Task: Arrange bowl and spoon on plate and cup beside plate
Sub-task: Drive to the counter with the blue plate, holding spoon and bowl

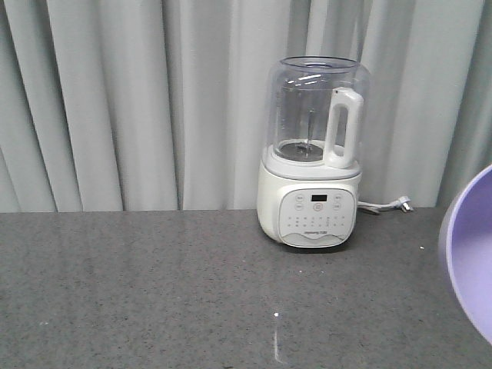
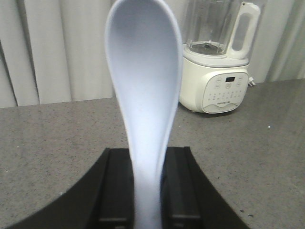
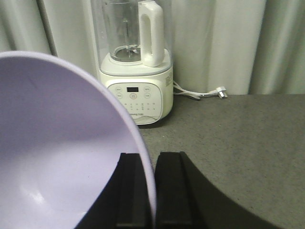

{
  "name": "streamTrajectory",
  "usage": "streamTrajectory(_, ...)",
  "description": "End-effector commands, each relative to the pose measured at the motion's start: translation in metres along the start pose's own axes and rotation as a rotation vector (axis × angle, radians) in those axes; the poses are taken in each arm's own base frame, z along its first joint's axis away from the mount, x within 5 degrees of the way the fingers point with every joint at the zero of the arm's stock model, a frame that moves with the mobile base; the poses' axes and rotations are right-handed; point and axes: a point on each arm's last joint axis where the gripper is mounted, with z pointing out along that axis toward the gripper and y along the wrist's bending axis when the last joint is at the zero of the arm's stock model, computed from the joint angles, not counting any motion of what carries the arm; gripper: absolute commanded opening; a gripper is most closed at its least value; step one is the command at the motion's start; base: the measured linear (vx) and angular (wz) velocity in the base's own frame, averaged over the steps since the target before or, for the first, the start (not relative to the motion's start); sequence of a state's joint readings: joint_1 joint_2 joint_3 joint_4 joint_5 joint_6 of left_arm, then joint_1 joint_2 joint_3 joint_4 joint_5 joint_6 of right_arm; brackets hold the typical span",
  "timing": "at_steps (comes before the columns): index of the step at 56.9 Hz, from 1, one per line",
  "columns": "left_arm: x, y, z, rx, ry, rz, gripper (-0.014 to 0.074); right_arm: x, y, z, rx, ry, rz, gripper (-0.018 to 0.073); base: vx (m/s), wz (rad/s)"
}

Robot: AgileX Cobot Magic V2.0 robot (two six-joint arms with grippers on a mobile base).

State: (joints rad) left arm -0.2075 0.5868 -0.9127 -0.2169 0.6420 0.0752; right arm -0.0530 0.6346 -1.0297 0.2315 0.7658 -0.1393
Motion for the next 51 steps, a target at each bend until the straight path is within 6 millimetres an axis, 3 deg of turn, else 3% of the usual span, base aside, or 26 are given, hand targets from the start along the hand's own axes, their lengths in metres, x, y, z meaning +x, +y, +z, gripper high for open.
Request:
streamTrajectory(1, -0.0146, -0.0022, -0.0034, 0.015, -0.107, -0.017, -0.0003, -0.0152, -0.0003, -0.0035, 0.011, -0.108, -0.007, -0.0009, -0.07, -0.28)
streamTrajectory(51, -0.0145, -0.0022, -0.0037, 0.015, -0.107, -0.017, -0.0003, -0.015, -0.0003, -0.0035, 0.01, -0.105, -0.007, -0.0008, -0.11, -0.56)
